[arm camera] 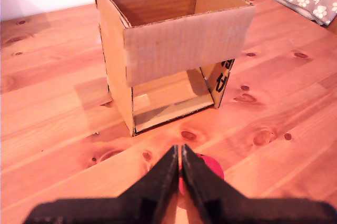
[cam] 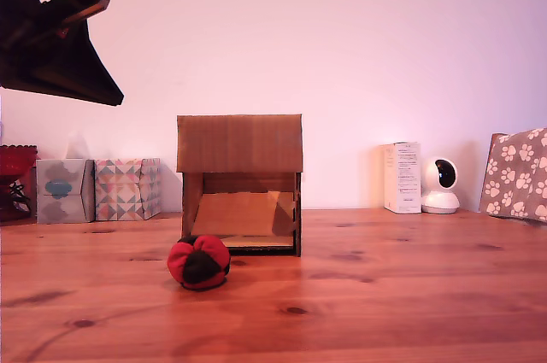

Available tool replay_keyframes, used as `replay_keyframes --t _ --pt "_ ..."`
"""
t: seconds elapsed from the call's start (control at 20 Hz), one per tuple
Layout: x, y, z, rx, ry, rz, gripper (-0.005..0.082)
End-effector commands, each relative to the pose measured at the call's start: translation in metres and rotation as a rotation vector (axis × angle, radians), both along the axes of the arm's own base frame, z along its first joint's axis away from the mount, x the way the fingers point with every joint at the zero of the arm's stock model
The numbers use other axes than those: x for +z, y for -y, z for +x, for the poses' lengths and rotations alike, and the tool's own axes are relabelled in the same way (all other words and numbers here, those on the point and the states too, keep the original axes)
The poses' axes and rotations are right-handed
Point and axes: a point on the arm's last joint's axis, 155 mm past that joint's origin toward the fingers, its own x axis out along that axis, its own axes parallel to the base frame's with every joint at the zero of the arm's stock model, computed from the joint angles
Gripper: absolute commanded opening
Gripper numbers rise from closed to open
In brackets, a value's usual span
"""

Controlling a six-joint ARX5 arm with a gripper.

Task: Drop the footbag into the cardboard dice tower

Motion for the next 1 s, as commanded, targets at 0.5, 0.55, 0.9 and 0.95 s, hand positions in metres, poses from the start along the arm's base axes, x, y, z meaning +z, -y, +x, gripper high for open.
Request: replay_keyframes --t 0.5,0.55,0.9,0.95 --pt "-0.008 0.000 0.003 0.006 0.000 -0.001 -0.0020" --pt "-0.008 0.000 0.007 0.014 0.012 -0.003 -0.0020" --pt "-0.042 0.014 0.015 -0.029 -0.012 -0.013 -0.0020" --pt "-0.049 0.022 0.010 -0.076 -0.039 -0.023 -0.0021"
